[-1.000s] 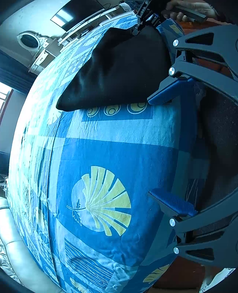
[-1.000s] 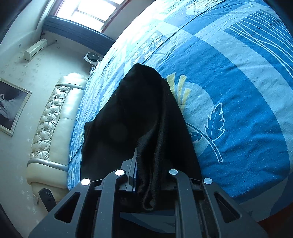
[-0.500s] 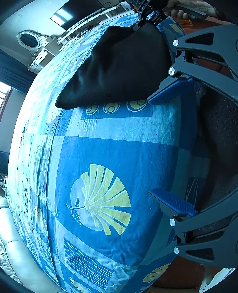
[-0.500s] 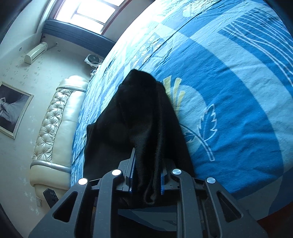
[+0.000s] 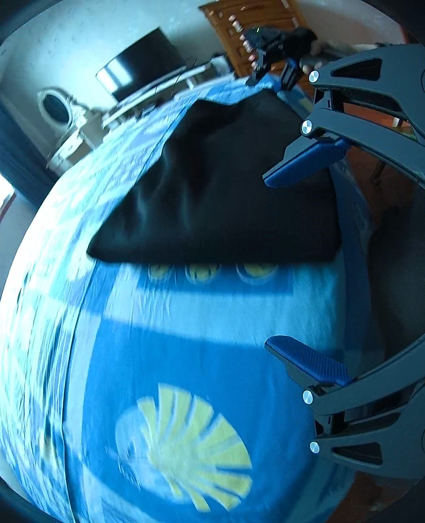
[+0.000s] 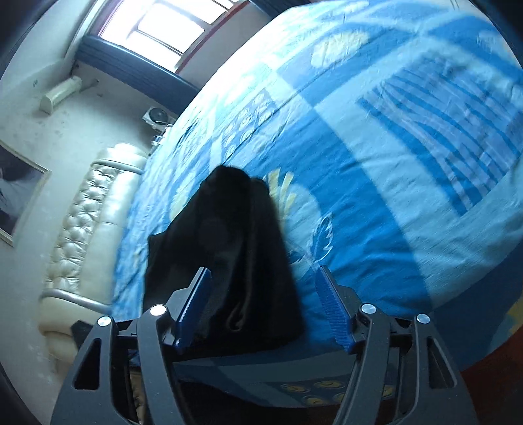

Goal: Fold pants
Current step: 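Grasp the pants bundle with the left gripper while the right gripper holds it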

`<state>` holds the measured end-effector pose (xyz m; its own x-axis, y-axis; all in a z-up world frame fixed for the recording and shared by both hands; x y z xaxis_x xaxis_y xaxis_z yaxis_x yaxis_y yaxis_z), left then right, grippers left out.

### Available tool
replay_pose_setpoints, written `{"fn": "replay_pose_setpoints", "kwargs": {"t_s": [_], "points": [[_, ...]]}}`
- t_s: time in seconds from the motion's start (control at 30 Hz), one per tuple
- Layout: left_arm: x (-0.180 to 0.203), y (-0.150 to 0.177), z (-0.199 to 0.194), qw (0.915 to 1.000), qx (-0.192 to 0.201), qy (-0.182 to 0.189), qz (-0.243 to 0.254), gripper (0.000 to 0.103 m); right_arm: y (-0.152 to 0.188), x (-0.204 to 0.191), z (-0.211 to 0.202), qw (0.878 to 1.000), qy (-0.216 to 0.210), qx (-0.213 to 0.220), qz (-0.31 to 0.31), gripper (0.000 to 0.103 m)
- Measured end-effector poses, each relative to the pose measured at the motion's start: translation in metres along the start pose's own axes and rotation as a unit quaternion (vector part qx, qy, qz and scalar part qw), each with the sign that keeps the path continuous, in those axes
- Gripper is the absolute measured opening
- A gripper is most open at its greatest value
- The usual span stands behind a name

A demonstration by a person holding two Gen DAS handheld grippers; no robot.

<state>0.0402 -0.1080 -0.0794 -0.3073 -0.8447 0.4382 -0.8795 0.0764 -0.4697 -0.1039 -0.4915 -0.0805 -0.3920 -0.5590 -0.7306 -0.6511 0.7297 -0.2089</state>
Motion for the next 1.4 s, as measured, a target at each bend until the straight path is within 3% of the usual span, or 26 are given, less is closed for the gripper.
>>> {"fn": "replay_pose_setpoints", "kwargs": {"t_s": [0.23, 0.5, 0.53, 0.57, 0.7, 0.93, 1.17, 1.4], "points": [[-0.002, -0.006, 0.028, 0.9952, -0.025, 0.086, -0.038, 0.092, 0.013, 0.007, 0.023, 0.998, -0.033, -0.042, 0.026, 0.070], [0.002, -0.009, 0.043, 0.9919, -0.022, 0.115, -0.050, 0.091, 0.016, 0.003, 0.039, 0.997, -0.055, -0.050, 0.026, 0.075], [0.003, -0.009, 0.045, 0.9915, -0.022, 0.117, -0.052, 0.080, 0.018, -0.002, 0.042, 0.998, -0.047, -0.048, 0.015, 0.073], [0.004, -0.008, 0.047, 0.9909, -0.029, 0.121, -0.052, 0.064, 0.021, -0.005, 0.043, 0.998, -0.035, -0.047, 0.002, 0.064], [0.008, -0.010, 0.051, 0.9922, -0.040, 0.109, -0.047, 0.051, 0.020, -0.012, 0.047, 0.999, -0.020, -0.043, -0.014, 0.050], [0.012, -0.013, 0.039, 0.9967, -0.029, 0.073, -0.018, 0.041, 0.026, -0.033, 0.051, 0.999, -0.023, -0.039, -0.023, 0.046], [0.003, -0.015, 0.017, 0.9996, -0.013, 0.023, 0.009, 0.039, 0.037, -0.059, 0.075, 0.997, -0.025, -0.056, -0.038, 0.046], [-0.033, -0.011, -0.013, 0.9999, -0.002, -0.014, 0.004, 0.039, 0.053, -0.091, 0.109, 0.994, -0.033, -0.090, -0.057, 0.046]]}}
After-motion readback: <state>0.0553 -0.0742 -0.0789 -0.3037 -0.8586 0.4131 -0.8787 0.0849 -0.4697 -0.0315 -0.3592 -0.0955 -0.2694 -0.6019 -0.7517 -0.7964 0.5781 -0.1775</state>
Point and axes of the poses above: each gripper's, at about its wrist camera, not at the fingertips, and z roughly the way its jaws point, x to its right, y to its underside, the point moved 1 cm from there along z, roughly the way its jaws point, and after that the axes turned 6 degrees about z, right-handed, at the moved point
